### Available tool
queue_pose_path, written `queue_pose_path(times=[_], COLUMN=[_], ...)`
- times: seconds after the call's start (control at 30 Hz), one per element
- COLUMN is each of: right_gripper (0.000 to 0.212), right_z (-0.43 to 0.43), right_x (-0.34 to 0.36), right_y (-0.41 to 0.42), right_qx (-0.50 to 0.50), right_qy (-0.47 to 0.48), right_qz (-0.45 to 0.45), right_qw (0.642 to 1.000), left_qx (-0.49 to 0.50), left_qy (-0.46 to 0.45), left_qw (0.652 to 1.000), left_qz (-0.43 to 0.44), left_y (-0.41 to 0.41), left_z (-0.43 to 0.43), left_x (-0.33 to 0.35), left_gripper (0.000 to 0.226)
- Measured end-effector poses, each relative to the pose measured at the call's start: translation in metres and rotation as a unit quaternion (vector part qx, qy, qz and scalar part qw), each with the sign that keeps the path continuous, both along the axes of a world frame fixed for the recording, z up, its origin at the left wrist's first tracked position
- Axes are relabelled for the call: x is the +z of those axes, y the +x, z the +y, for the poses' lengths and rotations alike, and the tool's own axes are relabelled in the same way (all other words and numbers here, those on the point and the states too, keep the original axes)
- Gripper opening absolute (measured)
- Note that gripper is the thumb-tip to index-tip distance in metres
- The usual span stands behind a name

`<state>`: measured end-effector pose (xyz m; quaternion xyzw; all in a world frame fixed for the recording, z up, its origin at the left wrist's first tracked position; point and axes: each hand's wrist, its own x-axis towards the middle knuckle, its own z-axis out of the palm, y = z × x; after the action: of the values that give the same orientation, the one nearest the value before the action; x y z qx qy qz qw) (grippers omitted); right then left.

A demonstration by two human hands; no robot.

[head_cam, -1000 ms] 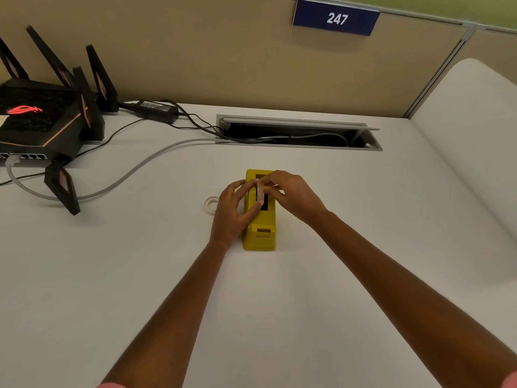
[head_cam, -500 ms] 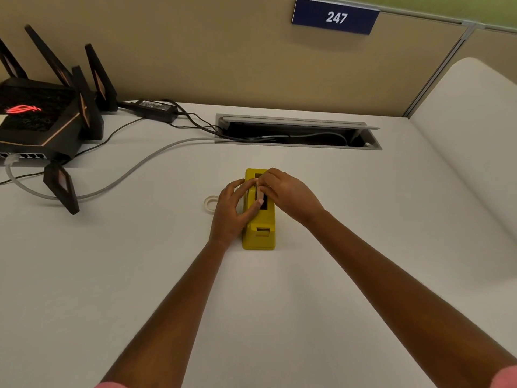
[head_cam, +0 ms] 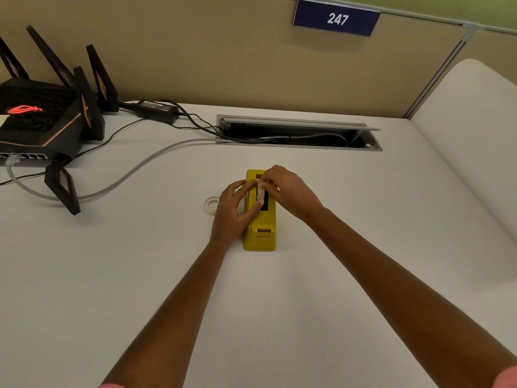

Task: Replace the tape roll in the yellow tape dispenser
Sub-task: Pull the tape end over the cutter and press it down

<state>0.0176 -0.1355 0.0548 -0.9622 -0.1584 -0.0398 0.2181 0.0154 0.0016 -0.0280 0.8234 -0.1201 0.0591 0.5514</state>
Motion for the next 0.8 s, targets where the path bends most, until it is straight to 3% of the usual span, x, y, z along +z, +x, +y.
queue_pose_path(times=[0.23,0.33,0.47,0.8], right_gripper=[0.026,0.024,0.022,0.023], right_z=[-0.0040,-0.0038,-0.0022,0.0049], right_x=[0.0033,0.0046,0.0037,0.0024], right_y=[0.0020,0.0002,-0.0015,-0.0006], right_qx=[-0.023,-0.009,-0.005,-0.019], right_qy=[0.059,0.065,0.055,-0.011], right_qz=[0.031,0.037,0.027,-0.005], right_qw=[0.998,0.997,0.998,1.000], left_qx=[0.001,0.001,0.006,0.002], left_qy=[0.006,0.001,0.001,-0.001], left_qw=[1.000,1.000,1.000,1.000], left_qz=[0.002,0.005,0.007,0.001], left_y=[-0.0011,-0.0023,-0.0014,-0.0009], left_z=[0.0003,-0.0003,-0.0010,-0.0006], left_x=[0.0025,0.0037,0.0034,0.0019], left_gripper=[0.058,0.071,0.057,0.056])
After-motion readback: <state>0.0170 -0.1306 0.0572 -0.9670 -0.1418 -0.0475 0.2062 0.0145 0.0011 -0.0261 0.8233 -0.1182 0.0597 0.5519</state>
